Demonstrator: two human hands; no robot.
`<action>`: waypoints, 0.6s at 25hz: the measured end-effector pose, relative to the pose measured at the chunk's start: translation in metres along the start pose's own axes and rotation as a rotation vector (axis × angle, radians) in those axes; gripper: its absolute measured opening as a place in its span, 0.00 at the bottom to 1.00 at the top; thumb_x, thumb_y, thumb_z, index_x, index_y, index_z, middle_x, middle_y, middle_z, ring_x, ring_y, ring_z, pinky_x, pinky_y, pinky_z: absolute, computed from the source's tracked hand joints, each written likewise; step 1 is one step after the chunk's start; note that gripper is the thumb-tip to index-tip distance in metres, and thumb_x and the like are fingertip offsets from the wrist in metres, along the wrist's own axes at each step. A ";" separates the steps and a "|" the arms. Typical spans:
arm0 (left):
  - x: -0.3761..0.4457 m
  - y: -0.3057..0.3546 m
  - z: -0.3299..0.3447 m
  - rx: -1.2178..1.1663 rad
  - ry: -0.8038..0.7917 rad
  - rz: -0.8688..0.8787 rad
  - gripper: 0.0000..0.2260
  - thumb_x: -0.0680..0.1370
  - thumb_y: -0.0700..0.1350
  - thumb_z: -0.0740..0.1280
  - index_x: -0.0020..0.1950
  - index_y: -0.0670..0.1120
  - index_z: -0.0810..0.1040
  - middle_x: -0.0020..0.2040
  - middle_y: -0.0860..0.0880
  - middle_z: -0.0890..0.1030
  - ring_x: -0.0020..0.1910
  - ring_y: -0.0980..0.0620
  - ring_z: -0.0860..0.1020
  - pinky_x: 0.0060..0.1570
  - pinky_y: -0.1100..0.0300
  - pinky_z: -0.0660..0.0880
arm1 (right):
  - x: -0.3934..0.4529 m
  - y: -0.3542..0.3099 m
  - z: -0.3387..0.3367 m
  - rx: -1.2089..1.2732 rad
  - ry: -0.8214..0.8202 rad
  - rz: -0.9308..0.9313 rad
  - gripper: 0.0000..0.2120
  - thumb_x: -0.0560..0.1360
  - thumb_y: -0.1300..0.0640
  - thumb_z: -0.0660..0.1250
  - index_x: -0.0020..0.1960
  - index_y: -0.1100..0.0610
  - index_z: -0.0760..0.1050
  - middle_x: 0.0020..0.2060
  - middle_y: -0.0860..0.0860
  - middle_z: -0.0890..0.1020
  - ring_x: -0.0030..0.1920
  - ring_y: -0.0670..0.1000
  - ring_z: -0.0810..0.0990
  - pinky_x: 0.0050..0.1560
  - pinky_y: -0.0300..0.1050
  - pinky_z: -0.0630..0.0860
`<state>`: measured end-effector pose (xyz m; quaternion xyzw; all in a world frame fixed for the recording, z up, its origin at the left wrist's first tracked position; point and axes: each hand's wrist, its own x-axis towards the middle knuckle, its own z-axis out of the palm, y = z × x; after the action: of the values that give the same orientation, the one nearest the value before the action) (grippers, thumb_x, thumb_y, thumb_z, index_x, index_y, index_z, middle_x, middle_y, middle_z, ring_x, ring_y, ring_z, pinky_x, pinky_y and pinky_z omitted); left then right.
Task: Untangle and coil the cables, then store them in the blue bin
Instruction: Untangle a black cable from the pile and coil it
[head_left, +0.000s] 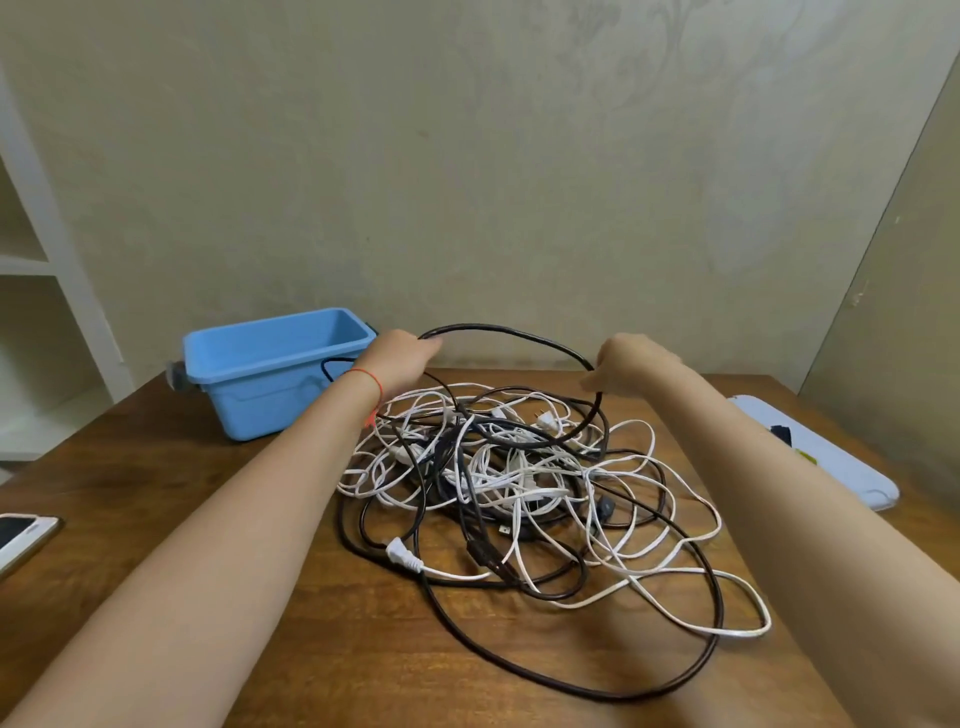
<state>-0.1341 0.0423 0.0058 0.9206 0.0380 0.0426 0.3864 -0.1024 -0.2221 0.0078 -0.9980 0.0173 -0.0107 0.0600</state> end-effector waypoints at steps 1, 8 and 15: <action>0.000 0.000 0.003 -0.191 -0.031 -0.079 0.19 0.83 0.54 0.57 0.35 0.46 0.66 0.28 0.45 0.69 0.25 0.47 0.65 0.27 0.62 0.60 | -0.001 -0.004 0.002 0.030 -0.043 -0.009 0.13 0.75 0.50 0.69 0.45 0.61 0.78 0.35 0.53 0.79 0.34 0.53 0.77 0.33 0.42 0.71; -0.004 0.002 0.010 -0.206 -0.154 0.104 0.13 0.77 0.56 0.68 0.39 0.48 0.77 0.26 0.53 0.65 0.23 0.54 0.63 0.24 0.65 0.59 | -0.025 -0.025 -0.008 1.142 -0.471 -0.130 0.13 0.81 0.52 0.64 0.44 0.61 0.74 0.25 0.52 0.77 0.23 0.48 0.75 0.25 0.38 0.72; -0.012 0.015 0.032 0.070 -0.200 0.296 0.17 0.76 0.56 0.72 0.34 0.46 0.78 0.29 0.52 0.73 0.28 0.55 0.69 0.28 0.64 0.63 | -0.024 -0.048 -0.043 2.067 -0.105 -0.127 0.07 0.83 0.65 0.59 0.47 0.65 0.72 0.36 0.57 0.83 0.31 0.50 0.84 0.34 0.40 0.81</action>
<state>-0.1416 0.0084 -0.0061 0.9287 -0.1349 0.0058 0.3455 -0.1257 -0.1783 0.0555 -0.4581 -0.0556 0.0202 0.8869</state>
